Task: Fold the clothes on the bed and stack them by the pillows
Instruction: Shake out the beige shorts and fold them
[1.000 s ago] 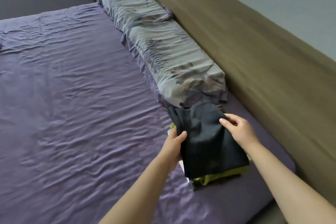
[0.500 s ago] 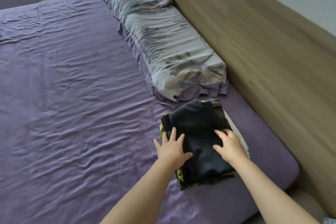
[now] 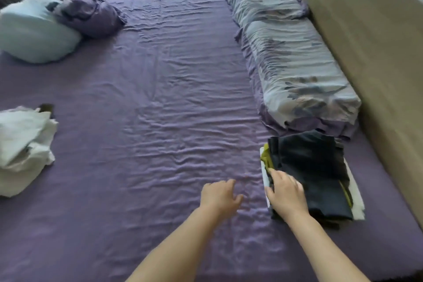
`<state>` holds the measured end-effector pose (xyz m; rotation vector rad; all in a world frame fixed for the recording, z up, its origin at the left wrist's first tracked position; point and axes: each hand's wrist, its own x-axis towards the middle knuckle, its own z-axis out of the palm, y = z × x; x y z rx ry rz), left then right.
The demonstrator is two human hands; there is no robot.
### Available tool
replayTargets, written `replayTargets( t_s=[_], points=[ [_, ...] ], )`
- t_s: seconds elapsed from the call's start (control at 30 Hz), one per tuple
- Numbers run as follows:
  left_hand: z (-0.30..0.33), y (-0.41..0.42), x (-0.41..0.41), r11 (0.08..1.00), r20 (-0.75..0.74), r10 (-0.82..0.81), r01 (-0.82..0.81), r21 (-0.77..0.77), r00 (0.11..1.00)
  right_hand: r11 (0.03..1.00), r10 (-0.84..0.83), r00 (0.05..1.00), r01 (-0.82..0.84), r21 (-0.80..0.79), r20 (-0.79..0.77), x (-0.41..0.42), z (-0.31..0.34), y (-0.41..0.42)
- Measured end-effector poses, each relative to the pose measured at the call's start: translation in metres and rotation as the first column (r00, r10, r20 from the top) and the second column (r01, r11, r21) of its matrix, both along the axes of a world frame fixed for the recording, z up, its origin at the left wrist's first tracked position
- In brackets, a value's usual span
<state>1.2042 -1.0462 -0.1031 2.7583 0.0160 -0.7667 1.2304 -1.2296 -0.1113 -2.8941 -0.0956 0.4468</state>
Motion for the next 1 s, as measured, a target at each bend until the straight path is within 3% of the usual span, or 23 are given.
replayTargets(
  t_s=[0.17, 0.37, 0.77, 1.0],
  points=[
    [0.022, 0.069, -0.058, 0.990, -0.033, 0.134, -0.132, 0.050, 0.990, 0.973, 0.226, 0.968, -0.229, -0.018, -0.109, -0.036, 0.014, 0.077],
    [0.051, 0.165, -0.151, 0.954, 0.014, 0.287, -0.287, 0.088, 0.958, 0.896, 0.427, 0.897, -0.436, -0.078, -0.110, -0.107, 0.033, 0.168],
    [0.114, 0.333, -0.358, 0.882, 0.155, 0.424, -0.446, 0.152, 0.892, 0.818, 0.576, 0.814, -0.574, -0.046, 0.074, -0.266, 0.096, 0.363],
    [0.133, 0.427, -0.443, 0.792, 0.168, 0.573, -0.595, 0.139, 0.802, 0.763, 0.646, 0.762, -0.646, -0.034, 0.036, -0.328, 0.115, 0.464]
  ],
)
